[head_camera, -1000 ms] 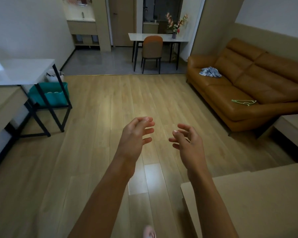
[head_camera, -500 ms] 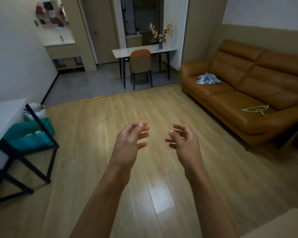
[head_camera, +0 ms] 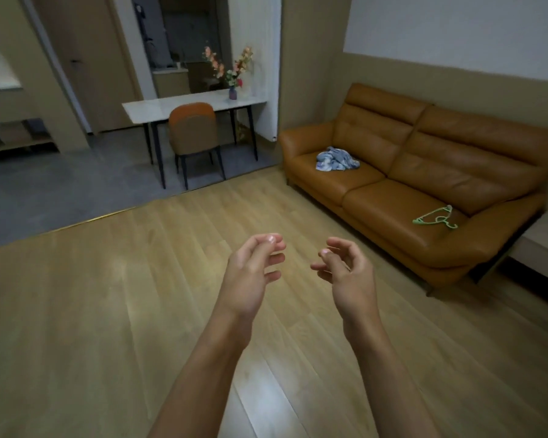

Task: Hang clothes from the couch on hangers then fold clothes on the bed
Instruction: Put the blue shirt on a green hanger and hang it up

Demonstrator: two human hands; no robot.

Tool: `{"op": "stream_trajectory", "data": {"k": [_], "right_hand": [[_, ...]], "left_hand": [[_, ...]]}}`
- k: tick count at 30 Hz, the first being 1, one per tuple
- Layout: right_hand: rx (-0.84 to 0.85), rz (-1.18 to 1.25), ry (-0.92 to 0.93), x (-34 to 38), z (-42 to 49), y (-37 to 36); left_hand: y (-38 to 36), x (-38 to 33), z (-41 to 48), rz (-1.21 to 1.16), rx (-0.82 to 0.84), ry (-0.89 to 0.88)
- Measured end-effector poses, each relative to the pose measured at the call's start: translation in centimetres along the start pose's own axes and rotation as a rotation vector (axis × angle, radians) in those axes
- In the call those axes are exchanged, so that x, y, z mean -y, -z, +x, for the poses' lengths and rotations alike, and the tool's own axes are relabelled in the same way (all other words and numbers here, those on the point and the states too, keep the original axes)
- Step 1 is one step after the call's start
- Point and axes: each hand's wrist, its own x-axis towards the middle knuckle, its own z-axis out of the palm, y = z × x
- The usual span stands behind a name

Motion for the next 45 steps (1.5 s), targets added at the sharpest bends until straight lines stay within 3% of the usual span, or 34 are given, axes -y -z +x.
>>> {"op": "stream_trajectory", "data": {"k": [11, 20, 39, 45], "right_hand": [[-0.231, 0.086, -0.120, -2.6, 24.8, -5.8], [-0.153, 0.188, -0.109, -1.8, 52.0, -7.0], [-0.342, 0.100, -0.122, -2.2, 102.3, 0.6], [-0.391, 0.088, -0.142, -2.4, 115.7, 4.3]], "left_hand": [[-5.3, -0.1, 28.2, 0.039, 0.244, 0.074], [-15.6, -0.9, 52.9, 0.052, 0.246, 0.035], [-45.2, -0.3, 101.2, -0.149, 0.412, 0.165], [-54.8, -0.7, 114.1, -0.107, 0.463, 0.190]]}}
